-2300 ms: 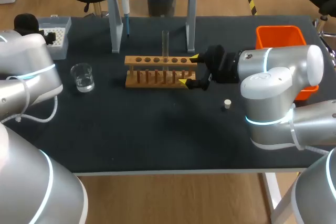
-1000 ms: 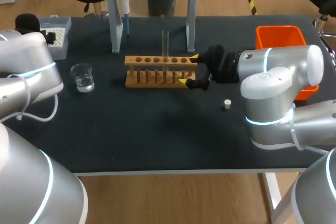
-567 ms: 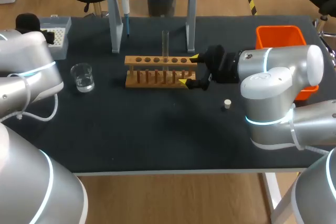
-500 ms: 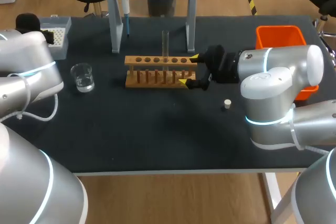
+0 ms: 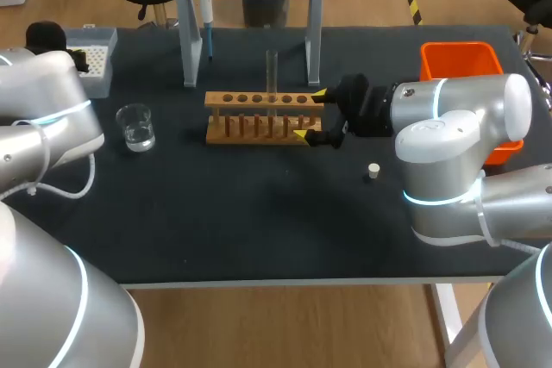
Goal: Invert the test tube, pick up the pipette, mount the tip to pipette, aspirate from beaker and dispense into the tube, eject the tip, return the pipette, and cap with the stopper.
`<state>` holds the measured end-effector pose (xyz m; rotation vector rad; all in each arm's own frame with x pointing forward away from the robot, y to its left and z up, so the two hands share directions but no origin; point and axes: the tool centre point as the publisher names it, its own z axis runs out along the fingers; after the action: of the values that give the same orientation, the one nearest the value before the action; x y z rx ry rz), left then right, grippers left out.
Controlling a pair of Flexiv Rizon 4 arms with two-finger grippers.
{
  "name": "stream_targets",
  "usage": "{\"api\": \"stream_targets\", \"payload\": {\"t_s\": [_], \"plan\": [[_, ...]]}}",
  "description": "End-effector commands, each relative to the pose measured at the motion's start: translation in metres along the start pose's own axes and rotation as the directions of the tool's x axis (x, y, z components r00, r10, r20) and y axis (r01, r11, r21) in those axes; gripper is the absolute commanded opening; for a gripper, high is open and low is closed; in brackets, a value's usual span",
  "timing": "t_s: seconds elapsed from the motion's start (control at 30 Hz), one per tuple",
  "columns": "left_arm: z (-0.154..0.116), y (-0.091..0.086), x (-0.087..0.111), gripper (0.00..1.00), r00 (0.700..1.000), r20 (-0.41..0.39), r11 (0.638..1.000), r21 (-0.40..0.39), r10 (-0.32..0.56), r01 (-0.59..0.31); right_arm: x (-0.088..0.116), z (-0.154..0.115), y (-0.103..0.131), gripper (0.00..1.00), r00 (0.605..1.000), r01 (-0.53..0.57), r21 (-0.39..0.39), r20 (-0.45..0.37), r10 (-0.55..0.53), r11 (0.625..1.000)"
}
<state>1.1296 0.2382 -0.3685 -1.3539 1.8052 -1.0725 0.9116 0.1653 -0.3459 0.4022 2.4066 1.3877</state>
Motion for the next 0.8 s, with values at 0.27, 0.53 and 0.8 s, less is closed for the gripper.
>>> {"api": "stream_targets", "payload": {"t_s": [0.27, 0.53, 0.8], "plan": [[0.0003, -0.0023, -0.002, 0.0, 1.0, 0.008, 1.0, -0.002, 0.01, -0.01, -0.0007, -0.0004, 0.0003, 1.0, 1.0, 0.0, 0.001, -0.003, 0.0, 1.0], [-0.0006, -0.0039, -0.0026, 0.0, 1.0, 0.012, 1.0, -0.001, 0.016, -0.016, -0.0007, -0.0004, 0.0003, 1.0, 1.0, 0.0, 0.001, -0.003, 0.0, 1.0], [-0.0026, -0.0052, -0.0028, 0.0, 1.0, 0.016, 1.0, 0.0, 0.019, -0.019, -0.0007, -0.0004, 0.0003, 1.0, 1.0, 0.0, 0.001, -0.003, 0.0, 1.0]]}}
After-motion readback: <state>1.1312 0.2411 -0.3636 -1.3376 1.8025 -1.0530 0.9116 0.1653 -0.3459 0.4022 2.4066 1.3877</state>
